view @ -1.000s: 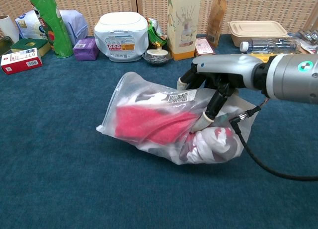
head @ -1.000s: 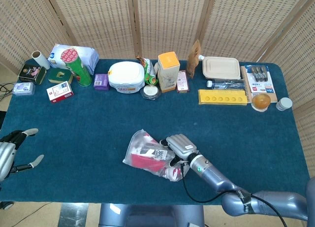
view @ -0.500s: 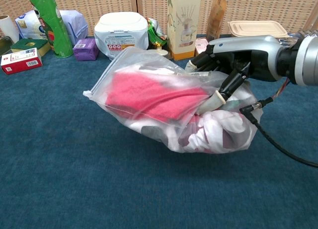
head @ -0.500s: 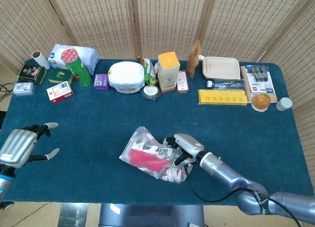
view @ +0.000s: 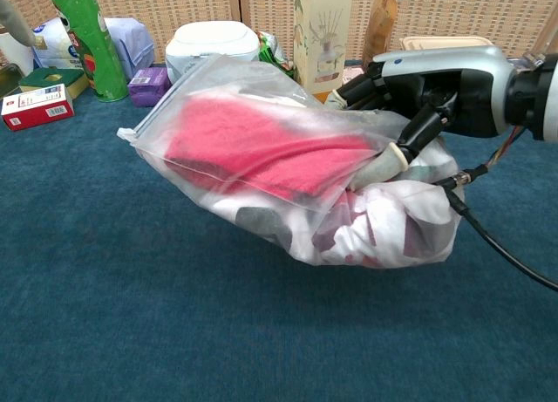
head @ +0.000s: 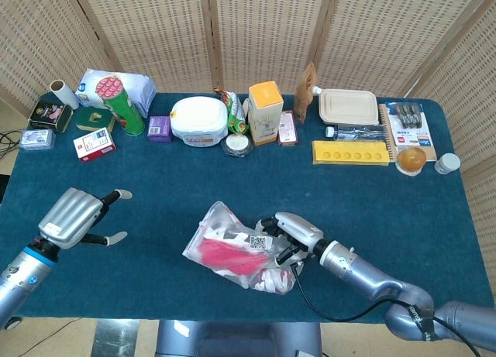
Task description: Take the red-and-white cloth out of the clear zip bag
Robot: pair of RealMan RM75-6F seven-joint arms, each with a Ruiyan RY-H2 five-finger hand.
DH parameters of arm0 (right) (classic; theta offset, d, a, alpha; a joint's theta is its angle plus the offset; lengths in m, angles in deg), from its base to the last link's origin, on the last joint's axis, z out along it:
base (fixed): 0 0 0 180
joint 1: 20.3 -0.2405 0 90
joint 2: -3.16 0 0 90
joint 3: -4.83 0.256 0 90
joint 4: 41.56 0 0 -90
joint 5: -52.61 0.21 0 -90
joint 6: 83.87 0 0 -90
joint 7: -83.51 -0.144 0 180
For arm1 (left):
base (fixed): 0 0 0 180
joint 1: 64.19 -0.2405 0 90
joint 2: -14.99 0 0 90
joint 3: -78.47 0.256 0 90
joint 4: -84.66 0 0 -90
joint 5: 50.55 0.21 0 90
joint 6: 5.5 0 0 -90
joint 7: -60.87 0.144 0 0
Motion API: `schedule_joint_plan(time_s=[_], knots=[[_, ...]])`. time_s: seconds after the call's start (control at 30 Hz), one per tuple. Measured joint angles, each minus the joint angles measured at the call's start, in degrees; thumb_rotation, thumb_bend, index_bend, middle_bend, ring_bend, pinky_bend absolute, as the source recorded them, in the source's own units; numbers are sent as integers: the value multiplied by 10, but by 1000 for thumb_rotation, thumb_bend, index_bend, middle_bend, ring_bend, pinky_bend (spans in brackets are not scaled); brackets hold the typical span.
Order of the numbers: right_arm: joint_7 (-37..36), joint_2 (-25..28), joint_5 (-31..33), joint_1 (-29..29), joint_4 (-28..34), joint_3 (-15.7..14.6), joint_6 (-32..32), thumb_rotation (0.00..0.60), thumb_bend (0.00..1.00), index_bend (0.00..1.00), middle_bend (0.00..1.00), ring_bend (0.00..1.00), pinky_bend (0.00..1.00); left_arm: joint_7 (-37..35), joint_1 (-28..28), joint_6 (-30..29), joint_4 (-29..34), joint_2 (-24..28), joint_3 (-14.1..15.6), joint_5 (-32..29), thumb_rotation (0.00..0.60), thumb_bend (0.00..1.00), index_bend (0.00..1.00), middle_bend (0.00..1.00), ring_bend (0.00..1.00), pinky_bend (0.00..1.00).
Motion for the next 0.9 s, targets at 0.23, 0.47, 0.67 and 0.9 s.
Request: schedule_joint_plan(time_s=[0.23, 0.47, 0.67, 0.9], knots=[[-39, 5, -29, -12, 2, -19, 23, 599, 363, 795, 836, 1000, 975, -9, 42, 44, 0, -25, -3, -1, 399, 261, 319, 990, 939, 909], [-53, 4, -33, -21, 4, -30, 32, 598, 363, 795, 836, 1000, 974, -18, 72, 70, 2, -46, -9, -11, 402, 262, 341, 1000, 950, 920], [-61, 2, -35, -28, 5, -36, 39, 597, 364, 794, 836, 1000, 974, -43, 95, 93, 11, -59, -14, -22, 399, 260, 352, 1000, 950, 920], [-71, 4, -28, -40, 7, -39, 43, 600, 363, 794, 836, 1000, 974, -87, 128, 125, 26, -74, -16, -31, 395, 261, 361, 1000, 950, 920]])
